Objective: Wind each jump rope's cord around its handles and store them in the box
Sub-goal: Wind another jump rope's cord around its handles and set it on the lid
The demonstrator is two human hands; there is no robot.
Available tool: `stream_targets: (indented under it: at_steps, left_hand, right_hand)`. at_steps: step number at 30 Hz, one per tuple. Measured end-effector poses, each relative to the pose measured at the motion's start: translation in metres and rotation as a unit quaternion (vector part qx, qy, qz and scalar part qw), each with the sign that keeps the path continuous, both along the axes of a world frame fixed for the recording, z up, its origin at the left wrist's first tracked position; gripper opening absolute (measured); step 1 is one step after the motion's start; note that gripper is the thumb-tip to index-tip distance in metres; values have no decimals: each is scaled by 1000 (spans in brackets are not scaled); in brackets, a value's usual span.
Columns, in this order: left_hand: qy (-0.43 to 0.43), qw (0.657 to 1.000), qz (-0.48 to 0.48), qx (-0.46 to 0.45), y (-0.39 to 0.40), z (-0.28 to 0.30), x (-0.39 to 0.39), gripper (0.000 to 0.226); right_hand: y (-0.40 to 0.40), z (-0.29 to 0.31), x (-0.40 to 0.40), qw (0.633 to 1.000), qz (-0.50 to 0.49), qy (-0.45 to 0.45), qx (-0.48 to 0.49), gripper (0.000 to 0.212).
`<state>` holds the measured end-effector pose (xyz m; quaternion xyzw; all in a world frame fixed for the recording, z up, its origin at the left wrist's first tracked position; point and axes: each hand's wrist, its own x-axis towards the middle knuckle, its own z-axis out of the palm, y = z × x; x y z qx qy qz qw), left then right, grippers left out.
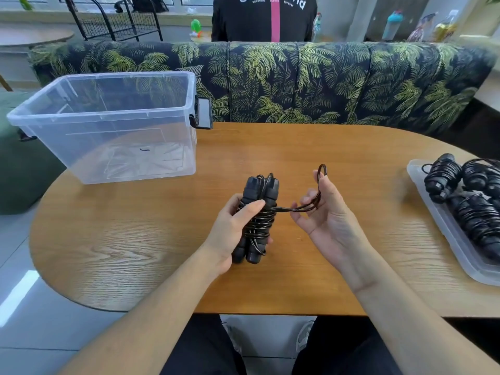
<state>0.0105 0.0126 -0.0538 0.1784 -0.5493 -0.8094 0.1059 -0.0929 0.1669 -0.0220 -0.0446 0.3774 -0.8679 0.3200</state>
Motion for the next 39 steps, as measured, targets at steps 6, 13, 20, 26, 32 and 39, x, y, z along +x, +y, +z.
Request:
stream_targets:
  at_steps: [6, 13, 20, 26, 32, 39]
  left_hand:
    - [-21, 999, -47, 4, 4, -3, -1, 40]
    - [-52, 996, -73, -2, 20, -7, -8, 47]
    - [-86, 989, -118, -3, 17, -7, -15, 54]
    - [-87, 984, -150, -30, 17, -9, -15, 56]
    - [-97, 977, -170, -80, 16, -5, -17, 48]
    - [-90, 982, -123, -112, 22, -9, -14, 40]
  right_hand:
    - [16, 5, -4, 957, -21, 207, 202, 20]
    - [33, -16, -8, 787, -69, 474, 390, 17]
    - [37, -20, -2, 738, -104, 537, 395, 9]
    - [39, -31, 0, 782, -89, 515, 340, 13]
    - [38, -44, 8, 797, -115, 493, 328, 18]
    - [38, -54, 15, 725, -112, 569, 371, 25]
